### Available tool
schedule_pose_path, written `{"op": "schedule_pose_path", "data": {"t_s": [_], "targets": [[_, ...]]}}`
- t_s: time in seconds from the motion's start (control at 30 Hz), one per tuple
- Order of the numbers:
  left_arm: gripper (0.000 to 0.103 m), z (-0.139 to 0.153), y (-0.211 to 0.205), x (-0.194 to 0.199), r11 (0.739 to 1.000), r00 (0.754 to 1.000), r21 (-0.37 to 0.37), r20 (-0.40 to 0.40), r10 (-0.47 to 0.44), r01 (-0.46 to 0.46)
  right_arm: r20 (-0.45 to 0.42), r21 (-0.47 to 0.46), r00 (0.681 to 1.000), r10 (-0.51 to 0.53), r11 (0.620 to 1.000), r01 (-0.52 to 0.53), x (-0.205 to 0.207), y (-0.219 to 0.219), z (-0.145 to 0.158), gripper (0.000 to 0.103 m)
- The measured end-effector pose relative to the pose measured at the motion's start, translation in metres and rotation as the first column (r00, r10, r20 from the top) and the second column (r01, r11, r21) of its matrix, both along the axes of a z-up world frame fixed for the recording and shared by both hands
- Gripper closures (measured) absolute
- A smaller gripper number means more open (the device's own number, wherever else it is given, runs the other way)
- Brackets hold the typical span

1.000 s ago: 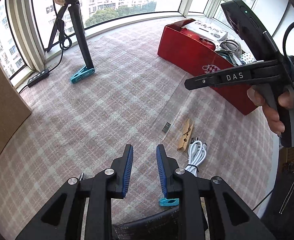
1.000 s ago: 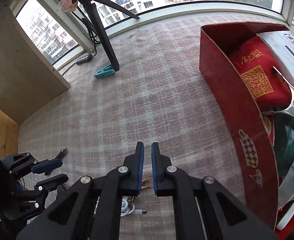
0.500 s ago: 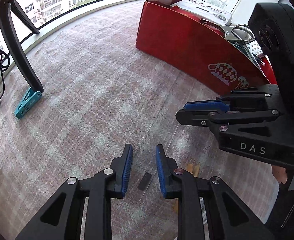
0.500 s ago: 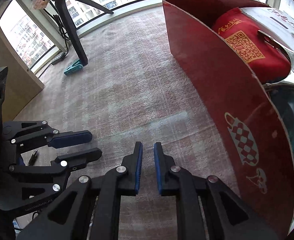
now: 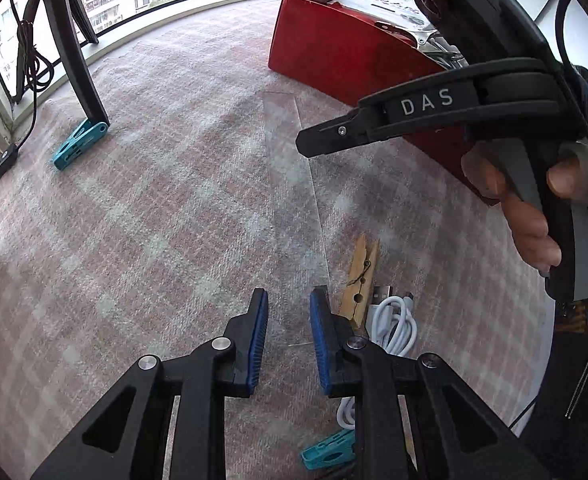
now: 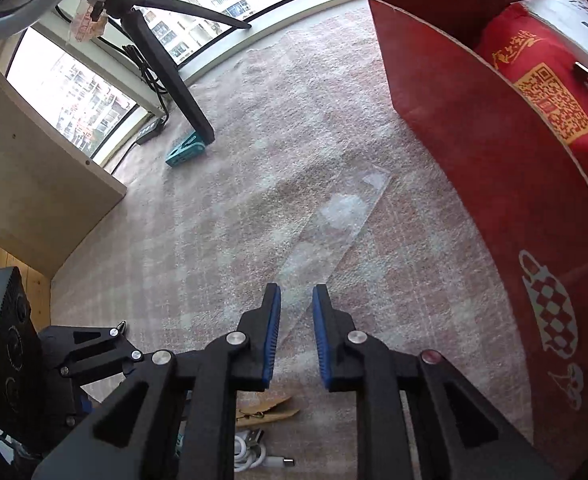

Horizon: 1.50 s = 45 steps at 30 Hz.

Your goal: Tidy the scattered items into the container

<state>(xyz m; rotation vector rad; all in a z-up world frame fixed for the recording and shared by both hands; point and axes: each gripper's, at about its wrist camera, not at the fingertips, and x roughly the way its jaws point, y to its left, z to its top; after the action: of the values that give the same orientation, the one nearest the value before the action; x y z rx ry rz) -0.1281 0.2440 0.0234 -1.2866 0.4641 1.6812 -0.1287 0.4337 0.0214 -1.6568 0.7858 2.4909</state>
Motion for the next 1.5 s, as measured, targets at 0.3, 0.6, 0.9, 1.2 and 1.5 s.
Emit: {"op": "schedule_pose_path", "data": {"t_s": [0.3, 0.6, 0.9, 1.2, 1.5], "targets": [[0.085, 0.044, -0.070, -0.021, 0.982, 0.981, 0.077, -0.068, 0.180, -0.175, 0.046, -0.023, 0.992, 0.119, 0.993, -0.118, -0.046, -0.025, -0.007, 0.079], [0.085, 0.074, -0.133, -0.053, 0.936, 0.932, 0.106, -0.106, 0.347, -0.336, 0.002, -0.209, 0.823, 0.568, 0.805, -0.555, -0.024, -0.190, -0.018, 0.079], [0.075, 0.062, -0.095, -0.079, 0.962, 0.949, 0.075, -0.160, 0.271, -0.262, -0.126, 0.074, 0.930, 0.345, 0.938, -0.338, -0.018, -0.133, 0.040, 0.079], [0.062, 0.031, 0.001, -0.114, 0.998, 0.952, -0.013, -0.299, 0.060, -0.067, -0.141, 0.109, 0.964, 0.226, 0.971, -0.212, 0.008, -0.061, 0.050, 0.079], [0.062, 0.009, 0.021, -0.150, 0.996, 0.956, -0.033, -0.286, 0.068, -0.080, -0.139, 0.086, 0.970, 0.201, 0.978, -0.190, 0.018, -0.044, 0.038, 0.079]]}}
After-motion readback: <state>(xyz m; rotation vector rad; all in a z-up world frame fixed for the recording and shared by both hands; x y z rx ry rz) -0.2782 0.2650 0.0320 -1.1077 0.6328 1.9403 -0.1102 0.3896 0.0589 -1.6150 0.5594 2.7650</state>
